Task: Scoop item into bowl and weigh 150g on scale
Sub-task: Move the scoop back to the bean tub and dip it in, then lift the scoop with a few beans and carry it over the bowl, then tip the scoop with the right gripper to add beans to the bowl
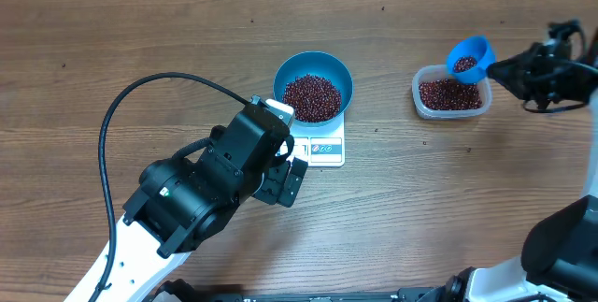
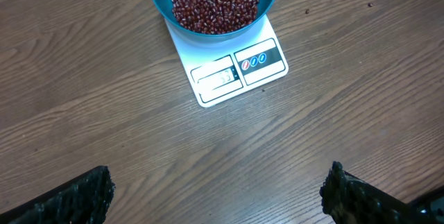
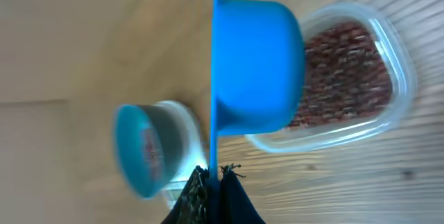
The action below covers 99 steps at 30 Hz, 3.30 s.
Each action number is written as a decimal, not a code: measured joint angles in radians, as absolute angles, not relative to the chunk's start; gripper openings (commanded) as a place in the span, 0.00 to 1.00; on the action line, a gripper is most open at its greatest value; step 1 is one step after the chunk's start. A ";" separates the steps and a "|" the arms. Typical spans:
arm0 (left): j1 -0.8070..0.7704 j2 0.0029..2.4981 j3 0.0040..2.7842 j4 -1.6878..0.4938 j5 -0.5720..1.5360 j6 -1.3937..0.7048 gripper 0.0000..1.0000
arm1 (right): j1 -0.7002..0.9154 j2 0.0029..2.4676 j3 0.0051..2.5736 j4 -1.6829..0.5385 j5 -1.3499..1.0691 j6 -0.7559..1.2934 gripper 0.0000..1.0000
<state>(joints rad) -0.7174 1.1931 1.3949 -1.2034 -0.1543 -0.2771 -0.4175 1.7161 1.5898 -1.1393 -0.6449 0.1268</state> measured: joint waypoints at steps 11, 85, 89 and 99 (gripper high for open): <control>-0.717 1.193 1.395 -1.204 -0.154 -0.277 1.00 | -0.126 1.716 1.590 -1.140 -0.015 0.117 0.04; -0.717 1.193 1.395 -1.203 -0.154 -0.277 1.00 | 0.455 1.809 1.627 -0.991 -0.077 -0.498 0.04; -0.717 1.193 1.395 -1.203 -0.154 -0.277 1.00 | 0.455 1.810 1.627 -0.970 -0.062 -0.499 0.04; -0.717 1.193 1.395 -1.203 -0.154 -0.277 1.00 | 0.493 1.856 1.627 -0.950 -0.014 -0.525 0.04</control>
